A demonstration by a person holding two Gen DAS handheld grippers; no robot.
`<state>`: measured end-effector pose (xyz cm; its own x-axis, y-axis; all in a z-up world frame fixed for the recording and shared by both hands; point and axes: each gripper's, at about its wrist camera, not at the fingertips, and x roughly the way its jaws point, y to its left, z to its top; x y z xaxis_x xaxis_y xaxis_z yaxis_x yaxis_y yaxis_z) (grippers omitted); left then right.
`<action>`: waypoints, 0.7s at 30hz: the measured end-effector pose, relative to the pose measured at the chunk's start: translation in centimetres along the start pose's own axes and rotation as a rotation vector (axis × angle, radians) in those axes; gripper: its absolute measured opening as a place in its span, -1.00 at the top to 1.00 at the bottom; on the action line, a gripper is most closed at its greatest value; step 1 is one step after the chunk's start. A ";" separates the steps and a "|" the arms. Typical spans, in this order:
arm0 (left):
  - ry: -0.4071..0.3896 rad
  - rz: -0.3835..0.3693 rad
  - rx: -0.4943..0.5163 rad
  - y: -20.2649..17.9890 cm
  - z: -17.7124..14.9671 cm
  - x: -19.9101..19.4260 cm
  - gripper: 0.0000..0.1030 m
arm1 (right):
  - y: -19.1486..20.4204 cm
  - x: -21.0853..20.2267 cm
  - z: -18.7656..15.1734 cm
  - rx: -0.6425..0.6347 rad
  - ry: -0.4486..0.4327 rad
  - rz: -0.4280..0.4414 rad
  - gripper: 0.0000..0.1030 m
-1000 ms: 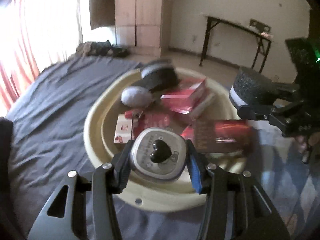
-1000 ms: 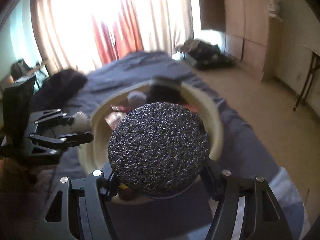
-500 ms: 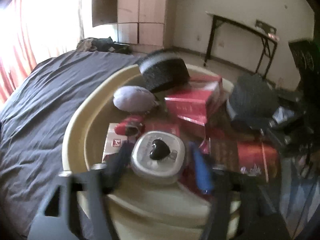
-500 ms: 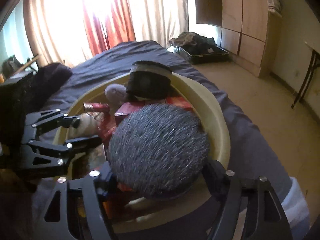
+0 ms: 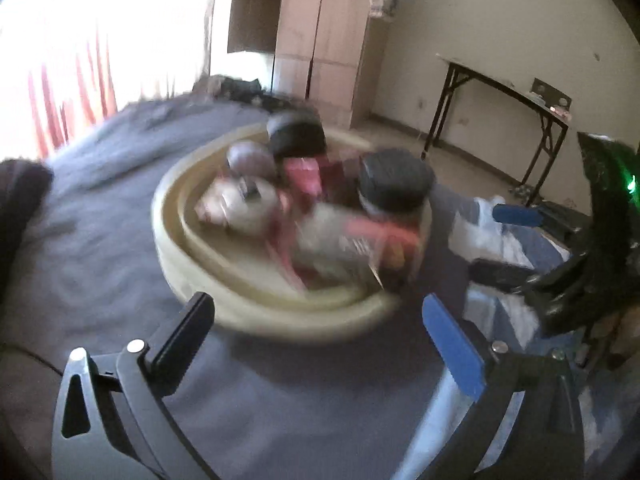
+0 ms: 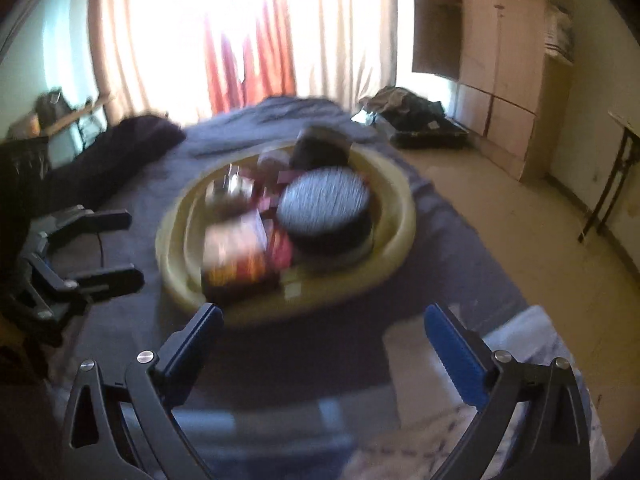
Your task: Organize rigid objects
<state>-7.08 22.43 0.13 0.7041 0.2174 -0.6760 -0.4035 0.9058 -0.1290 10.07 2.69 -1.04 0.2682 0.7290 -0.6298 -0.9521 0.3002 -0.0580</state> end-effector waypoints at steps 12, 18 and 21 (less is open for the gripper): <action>0.188 0.113 -0.009 -2.6 -3.4 6.9 -1.00 | -0.1 5.8 -2.7 -0.011 0.160 -0.060 -0.99; 0.191 0.130 -0.020 -2.6 -2.6 8.1 -1.00 | 0.6 6.5 -2.7 -0.027 0.174 -0.080 -0.99; 0.189 0.122 -0.030 -2.3 -2.3 8.3 -1.00 | 0.5 6.5 -2.5 -0.028 0.174 -0.079 -0.99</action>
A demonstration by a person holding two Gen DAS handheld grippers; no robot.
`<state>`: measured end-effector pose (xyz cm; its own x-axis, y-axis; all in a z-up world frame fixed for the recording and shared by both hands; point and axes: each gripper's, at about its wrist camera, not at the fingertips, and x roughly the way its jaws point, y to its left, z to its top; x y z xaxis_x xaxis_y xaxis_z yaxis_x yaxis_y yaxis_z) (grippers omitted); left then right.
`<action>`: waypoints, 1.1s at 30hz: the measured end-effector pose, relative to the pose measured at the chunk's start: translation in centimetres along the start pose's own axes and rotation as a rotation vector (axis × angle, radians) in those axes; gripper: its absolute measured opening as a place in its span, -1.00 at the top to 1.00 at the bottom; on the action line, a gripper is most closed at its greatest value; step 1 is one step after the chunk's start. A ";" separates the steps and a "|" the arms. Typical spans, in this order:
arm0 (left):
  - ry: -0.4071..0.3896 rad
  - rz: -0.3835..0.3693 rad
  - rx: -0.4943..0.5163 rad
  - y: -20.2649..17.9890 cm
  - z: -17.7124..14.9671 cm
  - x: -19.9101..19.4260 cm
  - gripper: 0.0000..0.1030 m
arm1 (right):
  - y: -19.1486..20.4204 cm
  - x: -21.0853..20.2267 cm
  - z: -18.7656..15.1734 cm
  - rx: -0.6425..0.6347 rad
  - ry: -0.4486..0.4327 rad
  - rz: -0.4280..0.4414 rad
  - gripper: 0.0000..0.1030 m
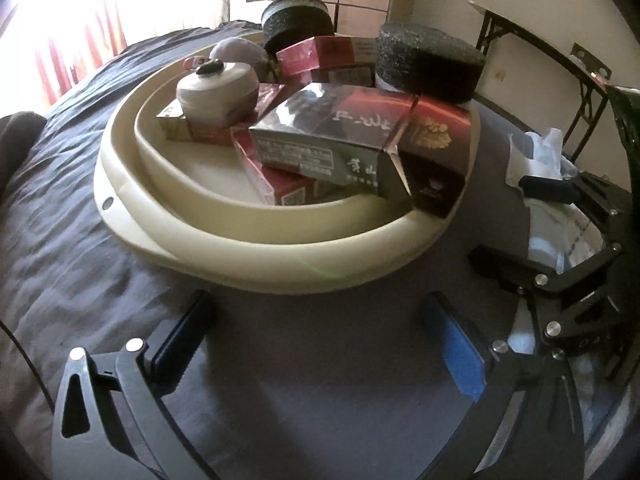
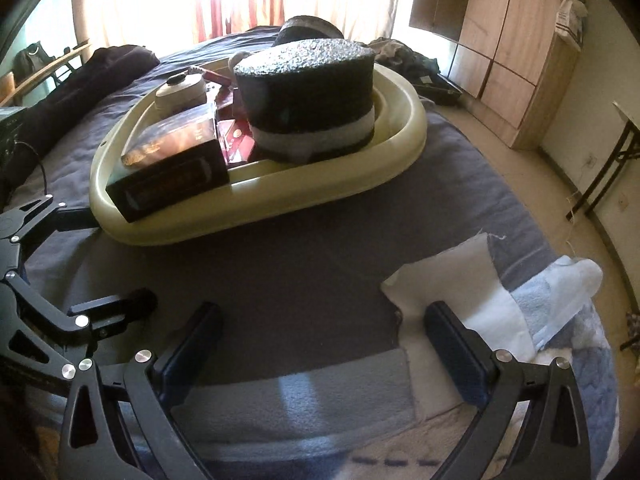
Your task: Organize rigid objects
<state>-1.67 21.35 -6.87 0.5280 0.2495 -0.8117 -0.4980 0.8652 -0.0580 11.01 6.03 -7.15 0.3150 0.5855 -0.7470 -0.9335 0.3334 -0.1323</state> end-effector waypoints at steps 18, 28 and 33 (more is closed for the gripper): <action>0.008 0.021 0.018 -0.3 -0.7 -0.2 -1.00 | 0.0 -0.3 -0.2 -0.001 0.000 0.004 -0.99; 0.007 0.019 0.016 -0.3 -0.8 -0.3 -1.00 | -0.1 -0.3 -0.2 -0.001 0.000 0.004 -0.99; 0.007 0.019 0.015 -0.3 -0.8 -0.3 -1.00 | -0.1 -0.3 -0.2 -0.002 0.000 0.003 -0.99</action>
